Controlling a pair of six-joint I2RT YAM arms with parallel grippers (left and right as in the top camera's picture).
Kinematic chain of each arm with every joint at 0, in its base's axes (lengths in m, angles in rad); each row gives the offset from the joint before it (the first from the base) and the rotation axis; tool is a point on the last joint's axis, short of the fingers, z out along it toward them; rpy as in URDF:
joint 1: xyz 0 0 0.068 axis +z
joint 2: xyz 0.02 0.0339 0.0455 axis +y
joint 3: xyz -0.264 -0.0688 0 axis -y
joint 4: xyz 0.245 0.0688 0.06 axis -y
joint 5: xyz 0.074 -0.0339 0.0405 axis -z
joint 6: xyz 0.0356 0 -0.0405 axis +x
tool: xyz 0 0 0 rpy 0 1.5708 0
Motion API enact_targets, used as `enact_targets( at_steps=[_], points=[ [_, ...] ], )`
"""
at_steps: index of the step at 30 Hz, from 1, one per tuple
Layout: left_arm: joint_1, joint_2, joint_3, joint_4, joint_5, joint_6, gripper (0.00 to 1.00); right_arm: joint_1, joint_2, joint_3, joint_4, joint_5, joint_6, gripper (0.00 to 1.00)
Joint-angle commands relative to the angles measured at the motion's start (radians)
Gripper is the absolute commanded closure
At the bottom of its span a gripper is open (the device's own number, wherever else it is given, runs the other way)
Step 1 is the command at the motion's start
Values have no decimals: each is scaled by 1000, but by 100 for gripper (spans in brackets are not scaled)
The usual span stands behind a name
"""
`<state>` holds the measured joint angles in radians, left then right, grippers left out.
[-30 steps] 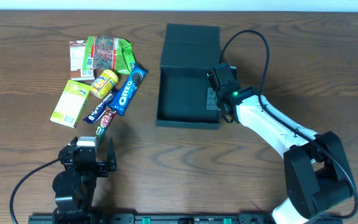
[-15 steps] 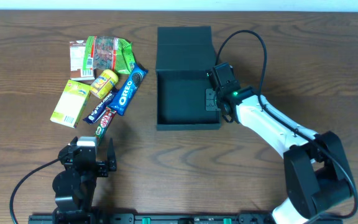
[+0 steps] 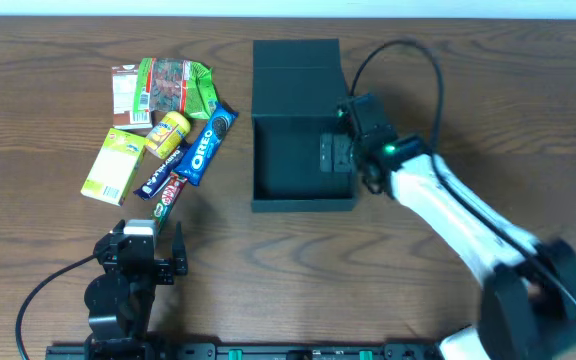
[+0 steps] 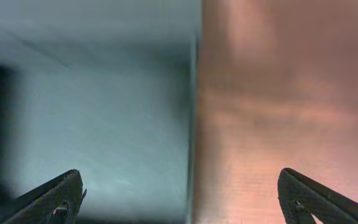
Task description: Pack container
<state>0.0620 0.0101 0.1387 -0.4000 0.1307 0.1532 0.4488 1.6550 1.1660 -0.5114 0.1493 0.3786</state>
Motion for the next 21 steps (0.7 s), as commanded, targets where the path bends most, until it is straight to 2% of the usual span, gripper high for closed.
enact_targets(
  at_steps=[1,5,12,15,17,19,21],
  points=[
    [3,-6,-20,-6,0,-12,4,-3,-138,52,21,7,-69,1],
    [3,-6,-20,-6,0,-12,4,-3,-228,52,45,3,-69,1],
    [3,-6,-20,16,25,-32,4,-3,-230,51,11,3,-70,1],
    [3,-6,-20,21,212,-151,4,-3,-230,51,-9,3,-70,1],
    [3,-6,-20,15,441,-296,4,-3,-230,51,-20,3,-70,1],
    [3,-6,-20,48,522,-348,4,-3,-230,51,-27,3,-70,1],
    [3,-6,-20,89,524,-402,4,-3,-230,51,-31,3,-70,1]
  ],
)
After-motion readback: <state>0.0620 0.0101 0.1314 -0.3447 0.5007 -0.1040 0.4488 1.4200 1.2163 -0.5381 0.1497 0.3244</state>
